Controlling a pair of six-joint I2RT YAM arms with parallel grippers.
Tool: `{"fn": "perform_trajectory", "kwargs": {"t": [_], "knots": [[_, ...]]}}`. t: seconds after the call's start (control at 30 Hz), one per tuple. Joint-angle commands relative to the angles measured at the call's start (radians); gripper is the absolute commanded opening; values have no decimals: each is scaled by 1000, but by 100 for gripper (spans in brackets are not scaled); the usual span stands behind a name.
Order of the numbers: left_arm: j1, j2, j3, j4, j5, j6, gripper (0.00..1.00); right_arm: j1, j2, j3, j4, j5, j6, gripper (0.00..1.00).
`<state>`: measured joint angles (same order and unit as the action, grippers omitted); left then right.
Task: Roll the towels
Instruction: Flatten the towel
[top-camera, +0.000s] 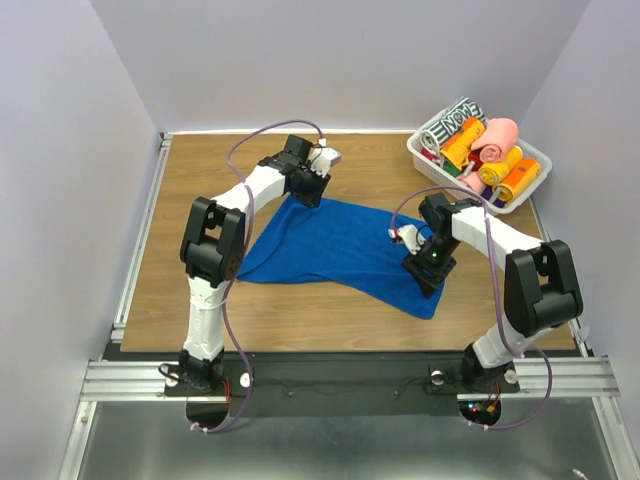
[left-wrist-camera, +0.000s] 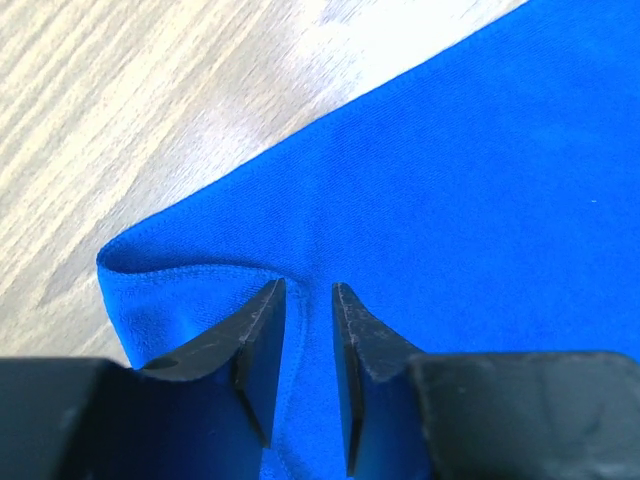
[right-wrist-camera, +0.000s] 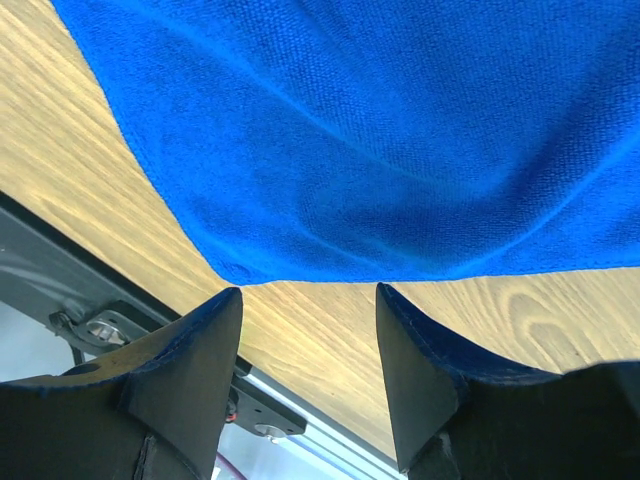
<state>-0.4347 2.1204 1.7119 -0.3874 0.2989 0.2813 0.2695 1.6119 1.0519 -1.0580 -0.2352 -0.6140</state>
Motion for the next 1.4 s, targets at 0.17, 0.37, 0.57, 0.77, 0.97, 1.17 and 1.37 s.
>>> {"fn": "perform_trajectory", "kwargs": {"t": [0.17,0.37,0.57,0.77,0.97,1.17,1.37], "knots": [[-6,49,35,-27,-49,-7,40,5,-1,20,-45,-47,-6,61],[-6,79,52,-25,-63,-11,38,5,-4,17,-59,-58,-13,61],[-4,72,65,-38,-64,-16,12,5,20,-36,-45,-20,-27,61],[33,-8,40,-47,-93,-13,0,4,48,-85,3,65,-33,61],[152,-51,87,-62,-155,47,0,5,55,-99,29,135,-47,61],[283,13,189,-65,-155,94,0,5,75,-81,46,171,-46,61],[347,72,244,-53,-155,124,41,5,51,2,30,146,-27,61]]}}
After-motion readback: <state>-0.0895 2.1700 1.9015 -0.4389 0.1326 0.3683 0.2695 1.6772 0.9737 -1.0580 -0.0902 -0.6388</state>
